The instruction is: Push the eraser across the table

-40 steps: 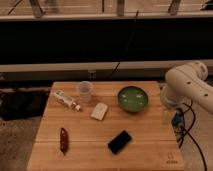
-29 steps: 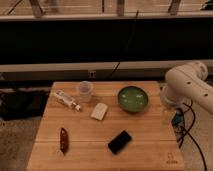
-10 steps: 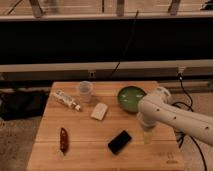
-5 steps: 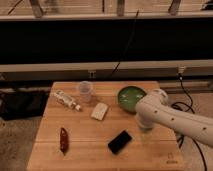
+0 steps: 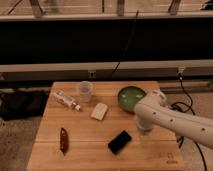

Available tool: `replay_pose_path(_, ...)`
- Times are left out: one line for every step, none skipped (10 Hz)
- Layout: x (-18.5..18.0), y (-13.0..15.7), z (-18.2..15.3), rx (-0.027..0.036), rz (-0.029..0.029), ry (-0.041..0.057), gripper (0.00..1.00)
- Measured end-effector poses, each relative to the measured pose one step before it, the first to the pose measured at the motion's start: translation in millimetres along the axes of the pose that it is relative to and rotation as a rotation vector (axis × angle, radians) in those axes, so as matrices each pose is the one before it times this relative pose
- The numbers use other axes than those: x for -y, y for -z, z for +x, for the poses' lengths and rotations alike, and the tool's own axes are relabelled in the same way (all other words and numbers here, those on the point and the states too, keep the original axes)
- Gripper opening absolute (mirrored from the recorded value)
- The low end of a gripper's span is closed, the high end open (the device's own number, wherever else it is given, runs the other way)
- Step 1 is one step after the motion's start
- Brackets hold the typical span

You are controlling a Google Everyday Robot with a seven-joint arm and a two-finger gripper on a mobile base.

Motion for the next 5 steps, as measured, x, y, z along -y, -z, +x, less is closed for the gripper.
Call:
replay_pose_path(-1.43, -0.62, -1.29, 0.00090, -0.00257, 0.00091, 0.80)
replay_pose_path(-1.68, -0.74, -1.31, 0.00058, -0.00267, 0.00056, 0.80)
replay_pose_path(-0.76, -1.09, -0.53, 0.00075, -0.00159, -0.00013, 0.79)
replay_pose_path(-0.78, -0.90, -1.71, 0.00152, -0.00125, 0.00170, 0.74)
replay_pose_path(-2.16, -2.26, -1.09, 0.00101, -0.00485, -0.00004, 0.65)
